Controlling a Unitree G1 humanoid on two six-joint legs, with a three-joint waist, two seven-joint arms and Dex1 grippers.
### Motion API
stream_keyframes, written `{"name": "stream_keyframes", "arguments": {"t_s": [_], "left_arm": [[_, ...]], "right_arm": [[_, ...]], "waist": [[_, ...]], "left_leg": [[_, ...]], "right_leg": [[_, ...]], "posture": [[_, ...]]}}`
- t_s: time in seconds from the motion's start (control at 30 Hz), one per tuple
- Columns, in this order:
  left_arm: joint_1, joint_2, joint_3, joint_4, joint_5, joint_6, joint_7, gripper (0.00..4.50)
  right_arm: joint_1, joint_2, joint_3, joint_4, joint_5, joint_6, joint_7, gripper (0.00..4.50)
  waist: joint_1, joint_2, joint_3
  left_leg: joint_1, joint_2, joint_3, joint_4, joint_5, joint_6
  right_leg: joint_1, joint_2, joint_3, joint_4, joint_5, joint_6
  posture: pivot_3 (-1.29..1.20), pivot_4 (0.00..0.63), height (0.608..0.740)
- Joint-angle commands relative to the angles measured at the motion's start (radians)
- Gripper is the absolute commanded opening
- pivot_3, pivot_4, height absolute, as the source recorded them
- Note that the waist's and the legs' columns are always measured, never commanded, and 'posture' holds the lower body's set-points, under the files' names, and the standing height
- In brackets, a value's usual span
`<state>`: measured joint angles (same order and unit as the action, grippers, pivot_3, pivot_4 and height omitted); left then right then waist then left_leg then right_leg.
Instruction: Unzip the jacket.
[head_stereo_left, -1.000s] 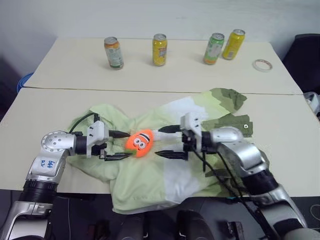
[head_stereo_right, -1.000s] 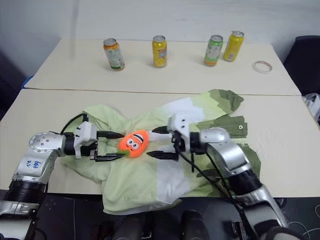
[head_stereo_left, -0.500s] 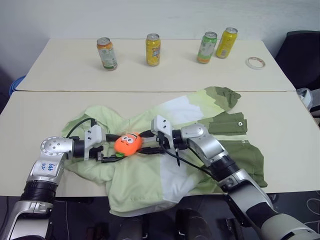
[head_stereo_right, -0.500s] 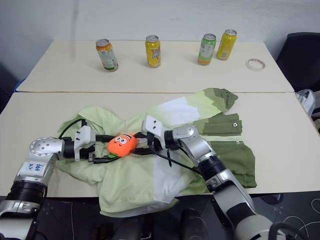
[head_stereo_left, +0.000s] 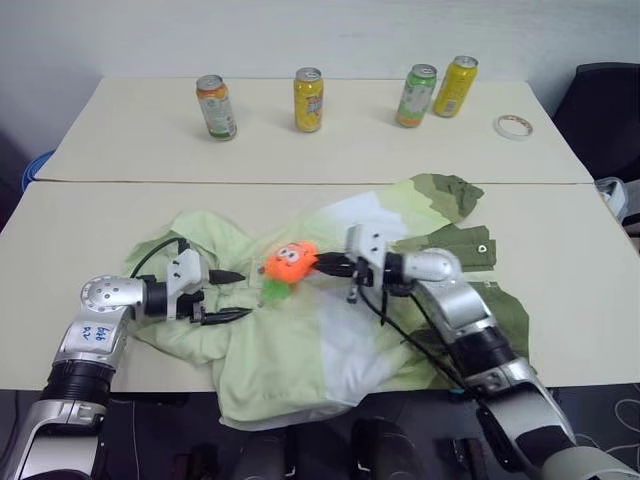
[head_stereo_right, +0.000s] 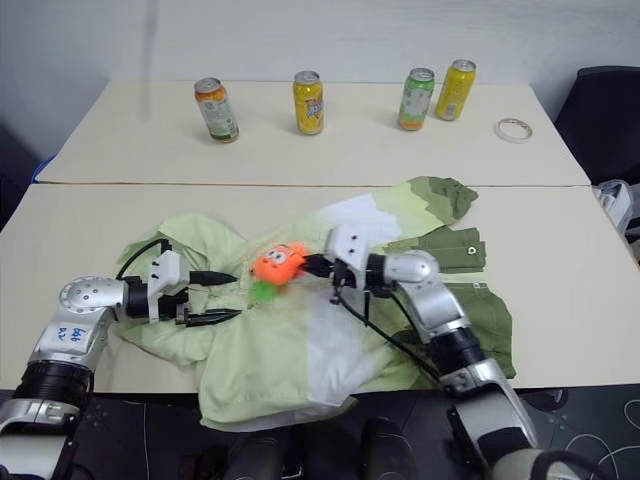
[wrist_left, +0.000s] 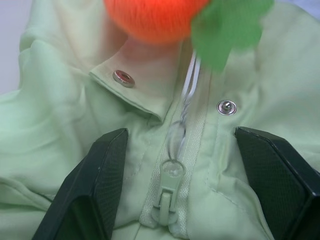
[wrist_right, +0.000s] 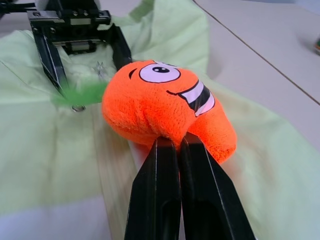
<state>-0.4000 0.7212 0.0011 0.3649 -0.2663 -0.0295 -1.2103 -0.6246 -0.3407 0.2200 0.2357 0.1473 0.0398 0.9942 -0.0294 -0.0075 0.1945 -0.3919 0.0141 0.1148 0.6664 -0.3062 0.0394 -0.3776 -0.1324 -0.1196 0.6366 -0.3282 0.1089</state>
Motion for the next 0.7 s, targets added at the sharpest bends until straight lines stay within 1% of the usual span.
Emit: {"name": "stream_keyframes", "arguments": {"t_s": [0.03,0.13,0.2,0.33,0.43,0.5,0.6,0.7], "left_arm": [[0.014,0.001,-0.007,0.025,0.038,-0.023,0.017,3.61],[0.021,-0.009,-0.022,0.041,0.059,-0.024,0.037,3.61],[0.027,-0.011,-0.028,0.049,0.065,-0.016,0.044,3.61],[0.046,-0.010,-0.043,0.076,0.099,-0.017,0.081,3.61],[0.056,-0.010,-0.047,0.080,0.100,-0.012,0.095,3.61],[0.061,-0.009,-0.049,0.084,0.098,-0.010,0.099,3.61],[0.073,-0.003,-0.050,0.084,0.099,0.000,0.103,3.61],[0.079,0.002,-0.054,0.088,0.103,-0.003,0.107,3.61]], "right_arm": [[0.040,-0.094,-0.117,-0.121,0.036,-0.003,-0.025,0.02],[0.106,-0.206,-0.207,-0.163,0.048,0.022,-0.035,0.02],[0.145,-0.261,-0.253,-0.176,0.057,0.036,-0.039,0.02],[0.258,-0.400,-0.378,-0.117,0.041,-0.010,-0.053,0.02],[0.326,-0.496,-0.480,0.007,0.031,-0.071,-0.077,0.02],[0.340,-0.534,-0.515,0.083,0.024,-0.118,-0.098,0.02],[0.329,-0.604,-0.578,0.279,-0.001,-0.187,-0.175,0.02],[0.289,-0.656,-0.599,0.444,-0.031,-0.256,-0.259,0.02]], "waist": [[0.000,0.000,0.000],[0.004,0.000,0.000],[0.007,0.000,0.000],[0.010,0.001,-0.001],[0.013,0.002,-0.001],[0.013,0.004,-0.003],[0.007,0.011,-0.006],[0.003,0.015,-0.009]], "left_leg": [[0.000,0.000,0.000,0.000,0.000,0.000],[0.000,0.000,0.000,0.000,0.000,0.000],[0.001,0.000,0.000,0.000,0.000,0.000],[0.003,0.000,0.001,0.000,0.000,0.000],[0.005,0.000,0.002,0.000,0.000,0.001],[0.006,0.000,0.003,-0.001,0.000,0.001],[0.007,0.001,0.005,-0.001,0.000,0.000],[0.008,0.001,0.005,-0.002,0.000,0.000]], "right_leg": [[0.000,0.000,0.000,0.000,0.000,0.000],[0.000,-0.001,0.001,0.000,0.000,0.000],[0.001,-0.001,0.001,0.000,0.000,0.000],[0.003,-0.002,0.001,-0.001,0.000,0.000],[0.004,-0.002,0.003,-0.001,0.000,0.000],[0.005,-0.002,0.004,-0.001,0.000,0.000],[0.005,-0.004,0.005,-0.001,0.000,0.000],[0.005,-0.004,0.006,-0.001,0.000,0.000]], "posture": [[0.00,0.150,0.740],[0.00,0.150,0.740],[0.00,0.150,0.740],[0.00,0.150,0.740],[0.00,0.150,0.740],[0.00,0.150,0.740],[0.00,0.150,0.740],[0.00,0.150,0.740]]}}
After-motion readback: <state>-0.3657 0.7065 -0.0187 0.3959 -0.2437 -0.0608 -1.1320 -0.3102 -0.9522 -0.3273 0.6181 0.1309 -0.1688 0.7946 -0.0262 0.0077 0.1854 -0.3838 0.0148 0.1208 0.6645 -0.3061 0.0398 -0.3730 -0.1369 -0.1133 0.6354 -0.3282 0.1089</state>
